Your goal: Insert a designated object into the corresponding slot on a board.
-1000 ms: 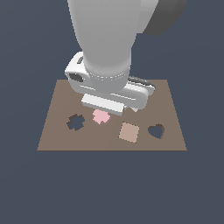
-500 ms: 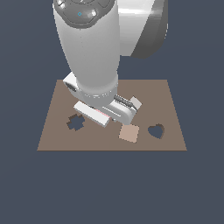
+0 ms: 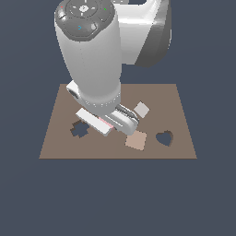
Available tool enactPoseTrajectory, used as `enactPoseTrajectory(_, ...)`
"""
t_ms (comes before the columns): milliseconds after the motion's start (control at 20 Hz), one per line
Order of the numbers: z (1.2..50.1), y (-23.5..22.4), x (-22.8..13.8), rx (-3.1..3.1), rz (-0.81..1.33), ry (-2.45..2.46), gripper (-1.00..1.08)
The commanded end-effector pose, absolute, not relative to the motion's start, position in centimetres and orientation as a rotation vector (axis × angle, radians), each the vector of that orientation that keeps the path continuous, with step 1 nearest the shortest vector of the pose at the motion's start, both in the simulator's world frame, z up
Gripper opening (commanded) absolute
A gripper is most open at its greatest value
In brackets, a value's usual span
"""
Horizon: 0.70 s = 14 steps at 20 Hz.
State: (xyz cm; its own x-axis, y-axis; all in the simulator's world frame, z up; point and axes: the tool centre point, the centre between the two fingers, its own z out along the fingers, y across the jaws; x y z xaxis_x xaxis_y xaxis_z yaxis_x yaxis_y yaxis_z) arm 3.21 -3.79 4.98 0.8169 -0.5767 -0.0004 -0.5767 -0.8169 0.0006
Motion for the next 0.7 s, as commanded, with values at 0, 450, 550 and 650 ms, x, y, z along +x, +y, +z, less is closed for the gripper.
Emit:
enactPoseTrajectory(0,4.9,-3.8,3.2,2.994,-0.001,-0.951,1.0)
enactPoseTrajectory(450,3.0,-3.8,3.2,2.994,0.0,-0.952,1.0)
enactPoseTrajectory(550,3.0,-3.8,3.2,2.994,0.0,-0.952,-1.0)
enactPoseTrajectory(650,3.0,-3.8,3.2,2.994,0.0,-0.952,-1.0)
